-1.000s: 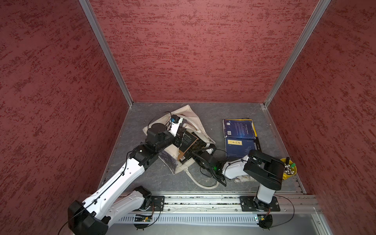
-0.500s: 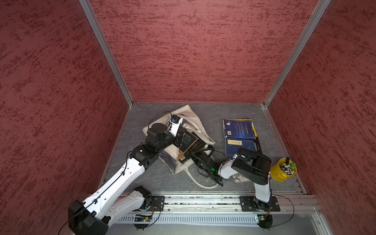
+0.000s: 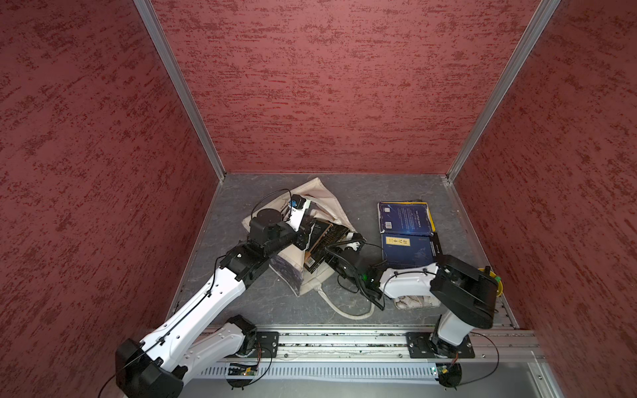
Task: Take out the books from the canvas bag
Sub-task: Pick up the book from the canvas bag.
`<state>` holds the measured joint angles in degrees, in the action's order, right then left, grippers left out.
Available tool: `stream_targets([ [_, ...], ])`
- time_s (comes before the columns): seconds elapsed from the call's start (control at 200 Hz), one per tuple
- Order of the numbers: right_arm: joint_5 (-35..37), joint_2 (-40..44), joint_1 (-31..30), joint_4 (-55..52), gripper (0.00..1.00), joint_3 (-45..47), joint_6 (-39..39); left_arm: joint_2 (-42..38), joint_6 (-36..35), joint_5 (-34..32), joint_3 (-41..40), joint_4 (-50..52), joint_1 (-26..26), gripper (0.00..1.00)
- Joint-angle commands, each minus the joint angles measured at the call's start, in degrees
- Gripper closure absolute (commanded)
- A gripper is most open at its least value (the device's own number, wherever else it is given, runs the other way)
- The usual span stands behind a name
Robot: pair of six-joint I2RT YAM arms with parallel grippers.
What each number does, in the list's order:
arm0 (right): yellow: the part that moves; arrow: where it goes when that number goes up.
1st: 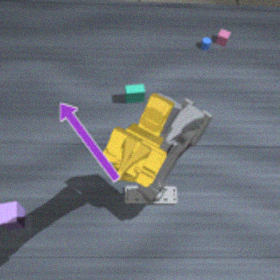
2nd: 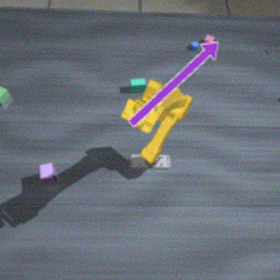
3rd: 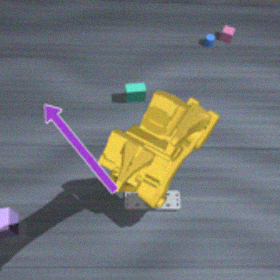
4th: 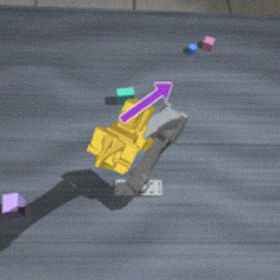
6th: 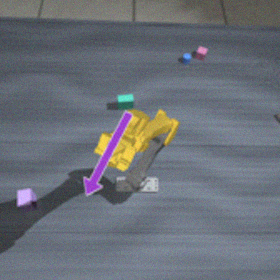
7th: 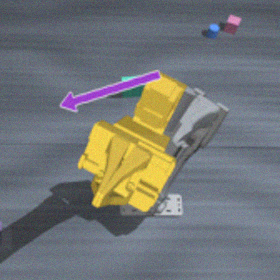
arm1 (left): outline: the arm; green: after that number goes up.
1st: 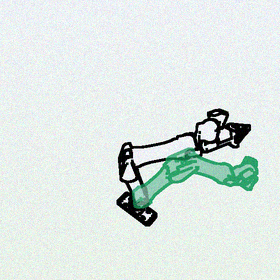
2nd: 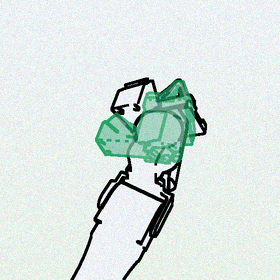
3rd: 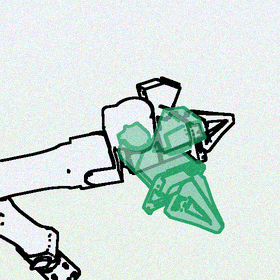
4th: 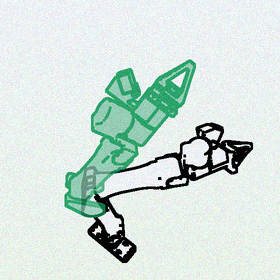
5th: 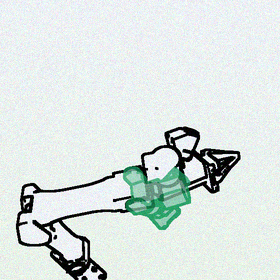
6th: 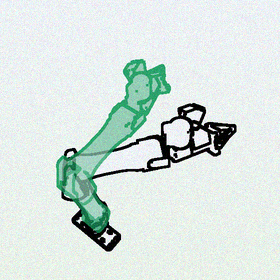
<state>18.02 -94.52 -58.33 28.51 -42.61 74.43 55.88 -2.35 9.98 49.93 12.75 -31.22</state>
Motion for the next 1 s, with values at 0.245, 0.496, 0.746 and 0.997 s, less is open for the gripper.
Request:
stream_targets([
  [0.245,-5.1,10.8,-1.2,-15.9,1.00,-5.5,-12.2,-0.2,0.8,-2.4,1.7,-2.6,0.3,1.00],
  [0.496,-2.7,20.4,-2.2,-20.6,1.00,-5.7,-15.1,0.1,1.6,-2.9,2.0,-2.5,0.6,1.00],
  [0.746,-3.9,27.6,-3.9,-19.8,1.00,-5.8,-17.4,0.0,1.9,-3.0,2.0,-2.5,1.0,1.00],
  [0.997,1.8,39.3,-6.8,-18.8,1.00,-6.0,-22.6,0.5,1.9,-3.1,2.4,-2.2,1.4,1.00],
])
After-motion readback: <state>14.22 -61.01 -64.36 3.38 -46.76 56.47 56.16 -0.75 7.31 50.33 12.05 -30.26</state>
